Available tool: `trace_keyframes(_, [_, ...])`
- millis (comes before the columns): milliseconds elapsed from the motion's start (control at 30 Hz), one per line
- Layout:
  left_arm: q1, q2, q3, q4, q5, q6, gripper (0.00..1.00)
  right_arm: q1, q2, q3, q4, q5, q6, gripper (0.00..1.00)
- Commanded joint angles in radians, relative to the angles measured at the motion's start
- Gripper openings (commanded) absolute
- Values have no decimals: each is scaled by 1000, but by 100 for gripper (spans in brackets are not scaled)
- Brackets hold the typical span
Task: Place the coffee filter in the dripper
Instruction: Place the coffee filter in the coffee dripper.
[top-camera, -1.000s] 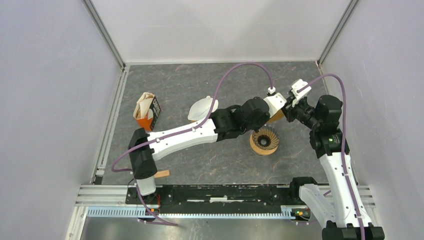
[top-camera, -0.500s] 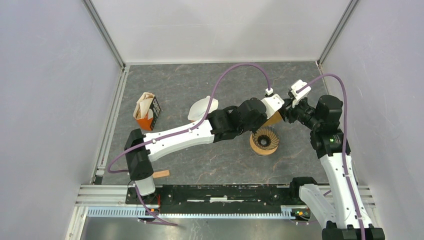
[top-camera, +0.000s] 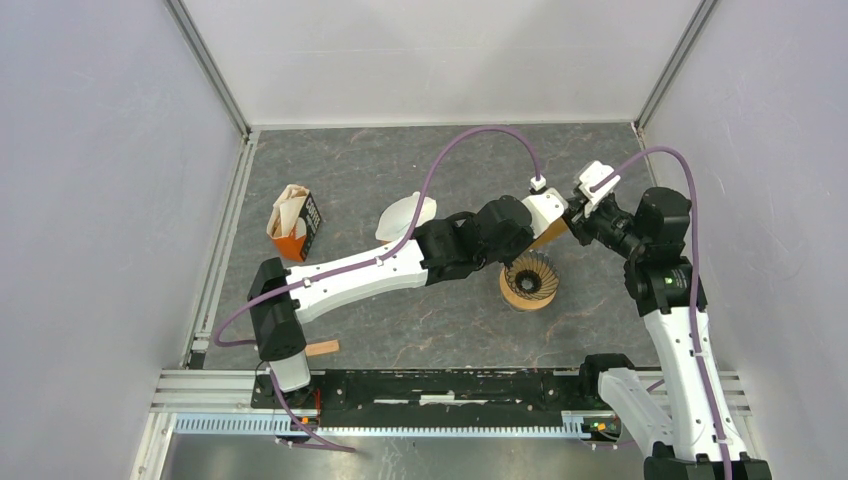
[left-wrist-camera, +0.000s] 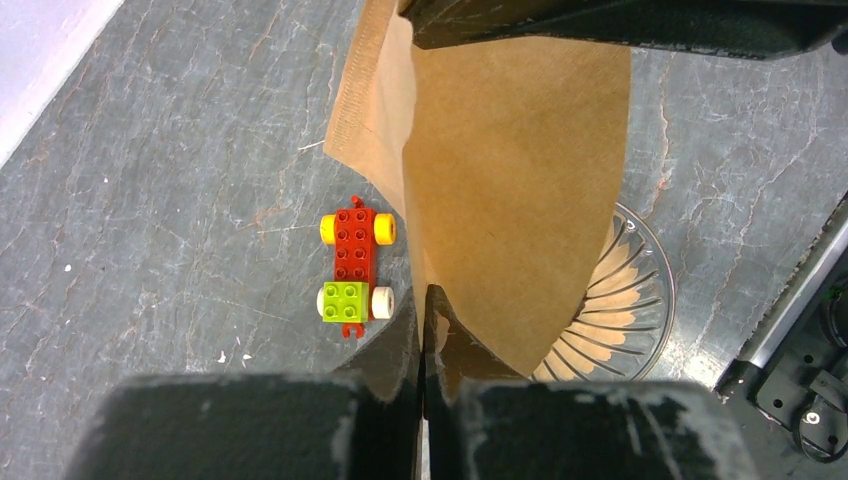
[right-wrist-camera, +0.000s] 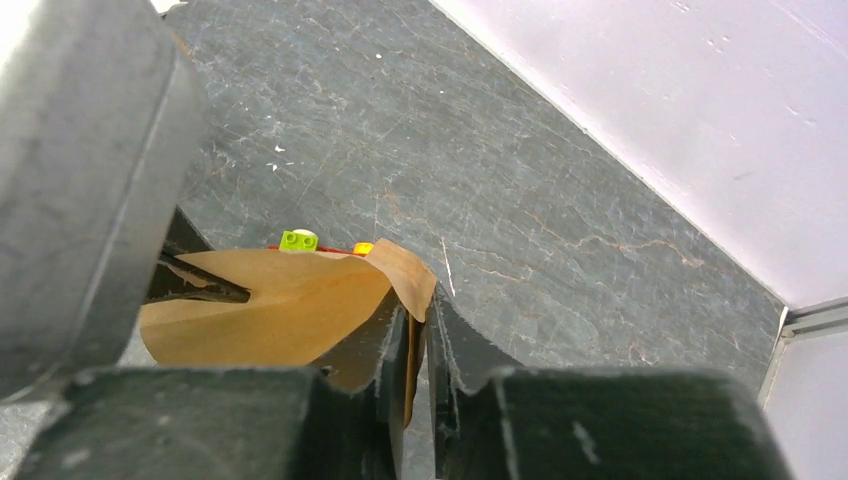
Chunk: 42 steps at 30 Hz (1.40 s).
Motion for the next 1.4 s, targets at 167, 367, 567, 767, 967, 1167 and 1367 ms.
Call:
trace_keyframes(167, [-6, -47, -3, 40, 2, 34, 3, -1, -1, 53, -37, -9, -84, 2])
trace_keyframes(367, [-5, -54, -13, 46, -2, 37, 3, 0, -1, 51, -36, -16, -69, 0])
trace_keyframes(567, [-6, -64, -17, 48, 9, 20, 4, 1, -6, 51, -57, 1, -8, 11])
trace_keyframes(767, [-5, -86, -40, 28, 98, -48, 4, 1, -29, 79, -135, 23, 29, 54])
trace_keyframes(967, [-3, -101, -66, -7, 188, -101, 2, 1, -75, 154, -273, 22, -16, 67])
trace_keyframes(1167, [4, -119, -106, -51, 372, -154, 2, 0, -91, 254, -450, 40, -127, 72])
trace_keyframes(1367, [6, -105, -102, -76, 377, -145, 2, 1, -109, 305, -589, 14, -245, 72])
